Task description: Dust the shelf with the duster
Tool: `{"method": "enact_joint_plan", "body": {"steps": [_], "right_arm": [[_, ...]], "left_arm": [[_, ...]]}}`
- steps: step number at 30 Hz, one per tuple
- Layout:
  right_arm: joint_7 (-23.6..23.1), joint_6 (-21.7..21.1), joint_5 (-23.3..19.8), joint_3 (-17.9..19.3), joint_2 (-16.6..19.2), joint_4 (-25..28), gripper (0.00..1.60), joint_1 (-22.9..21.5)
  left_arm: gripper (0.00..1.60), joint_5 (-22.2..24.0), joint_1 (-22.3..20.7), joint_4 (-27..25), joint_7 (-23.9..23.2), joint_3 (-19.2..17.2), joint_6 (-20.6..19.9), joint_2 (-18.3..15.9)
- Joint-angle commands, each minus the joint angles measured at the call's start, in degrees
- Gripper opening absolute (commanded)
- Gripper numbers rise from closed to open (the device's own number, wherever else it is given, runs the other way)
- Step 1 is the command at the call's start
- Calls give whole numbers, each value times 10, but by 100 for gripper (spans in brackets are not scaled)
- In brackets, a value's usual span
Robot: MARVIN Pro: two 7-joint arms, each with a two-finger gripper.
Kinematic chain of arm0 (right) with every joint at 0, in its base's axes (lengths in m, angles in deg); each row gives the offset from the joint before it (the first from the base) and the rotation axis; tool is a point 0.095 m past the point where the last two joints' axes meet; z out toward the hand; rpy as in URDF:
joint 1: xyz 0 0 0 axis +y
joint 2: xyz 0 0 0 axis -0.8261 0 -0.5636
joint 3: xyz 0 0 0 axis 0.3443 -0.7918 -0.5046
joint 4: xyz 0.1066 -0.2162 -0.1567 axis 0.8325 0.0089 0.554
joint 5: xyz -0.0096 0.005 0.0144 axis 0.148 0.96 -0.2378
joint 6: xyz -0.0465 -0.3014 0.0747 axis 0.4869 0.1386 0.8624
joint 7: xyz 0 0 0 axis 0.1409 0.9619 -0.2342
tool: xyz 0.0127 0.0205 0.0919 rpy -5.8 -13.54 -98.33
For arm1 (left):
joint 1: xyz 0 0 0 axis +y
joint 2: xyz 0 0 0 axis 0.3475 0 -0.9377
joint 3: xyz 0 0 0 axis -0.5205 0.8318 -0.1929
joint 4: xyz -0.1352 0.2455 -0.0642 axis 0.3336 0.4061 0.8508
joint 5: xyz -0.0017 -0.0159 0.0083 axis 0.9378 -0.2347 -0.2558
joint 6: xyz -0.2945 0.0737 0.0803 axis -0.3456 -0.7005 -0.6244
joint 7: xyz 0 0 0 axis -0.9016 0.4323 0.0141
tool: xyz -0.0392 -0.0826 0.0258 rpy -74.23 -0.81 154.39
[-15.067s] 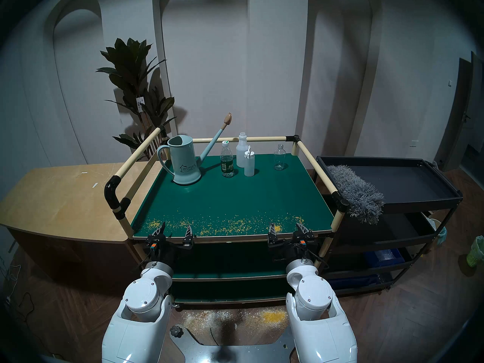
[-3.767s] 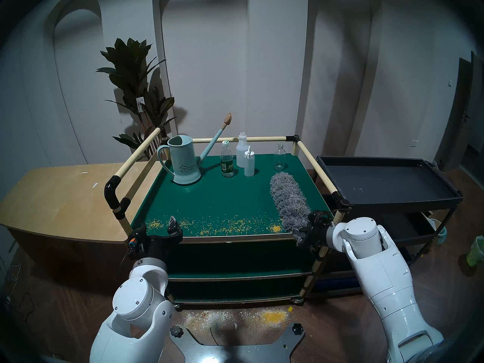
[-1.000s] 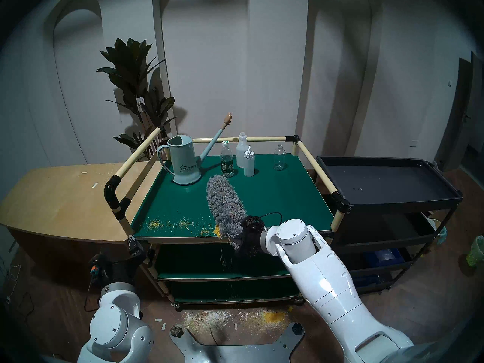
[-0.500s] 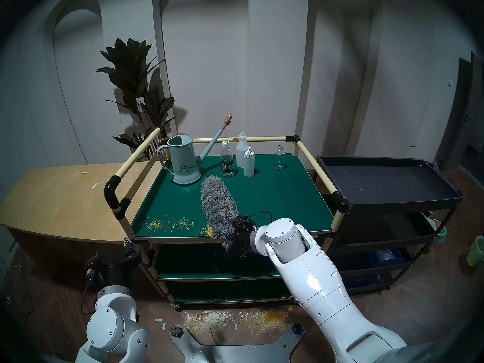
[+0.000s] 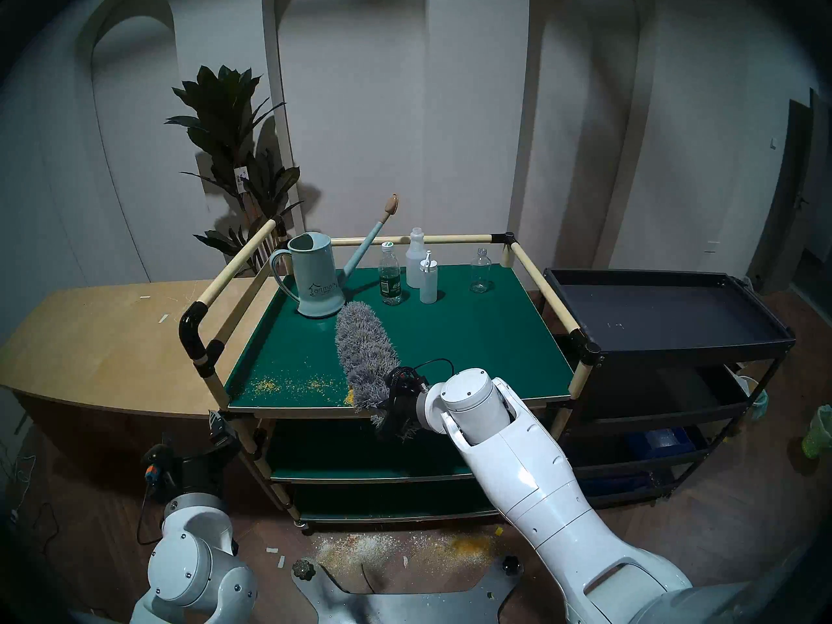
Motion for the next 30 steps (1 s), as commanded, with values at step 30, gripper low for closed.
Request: {"method": "enact_joint_plan", "body": {"steps": [30], "right_arm": [[-141,79,41,-128,-11,-176,0,-144]], "left_arm": [[160,-3,-19,18,37,9,39,23]]}}
